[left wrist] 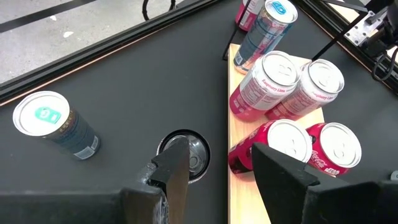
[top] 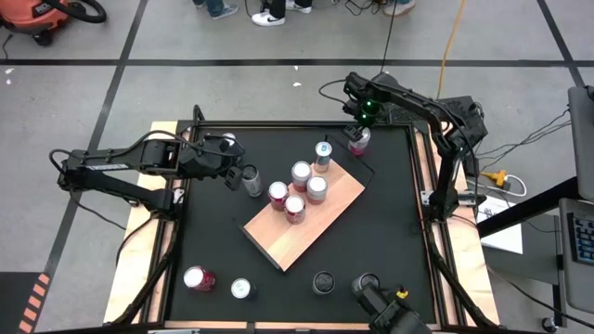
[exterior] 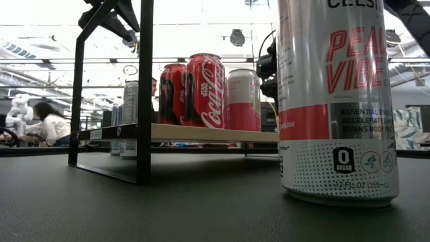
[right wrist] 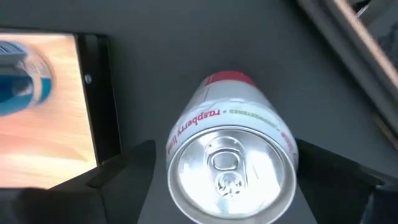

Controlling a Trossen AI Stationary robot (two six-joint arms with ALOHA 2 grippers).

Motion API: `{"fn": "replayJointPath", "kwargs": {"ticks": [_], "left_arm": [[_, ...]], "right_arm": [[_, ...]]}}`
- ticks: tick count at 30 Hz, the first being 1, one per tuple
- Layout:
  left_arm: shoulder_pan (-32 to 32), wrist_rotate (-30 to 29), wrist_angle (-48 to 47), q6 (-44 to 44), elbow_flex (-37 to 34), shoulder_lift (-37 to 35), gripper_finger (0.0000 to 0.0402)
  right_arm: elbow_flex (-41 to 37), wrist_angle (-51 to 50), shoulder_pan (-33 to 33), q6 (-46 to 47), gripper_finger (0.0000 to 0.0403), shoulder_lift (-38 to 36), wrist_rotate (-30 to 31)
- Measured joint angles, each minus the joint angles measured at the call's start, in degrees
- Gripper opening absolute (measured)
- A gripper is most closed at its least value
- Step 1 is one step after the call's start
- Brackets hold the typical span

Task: Place canned beverage on shelf
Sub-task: Put the pink white soda can on the shelf aligned with the other pink white soda cans

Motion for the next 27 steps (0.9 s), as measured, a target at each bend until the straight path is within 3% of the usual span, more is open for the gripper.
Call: {"fn": "replayJointPath", "kwargs": {"ticks": [5, 16, 27], "left_arm": [[0.0, 0.0, 0.0, 0.0, 0.0, 0.0, 0.0176], [0.0, 0.0, 0.0, 0.0, 0.0, 0.0, 0.0176], [0.0, 0.0, 0.2, 0.0, 0.0, 0.0, 0.0176]], "right_arm": [[0.0, -1.0, 0.0, -0.9, 0.0336, 1.1, -1.9], [0.0, -0.3, 0.0, -2.8, 0.0258, 1.0, -1.6], [-0.1, -1.8, 0.1, -2.5, 0.0254, -4.3, -1.0]]}}
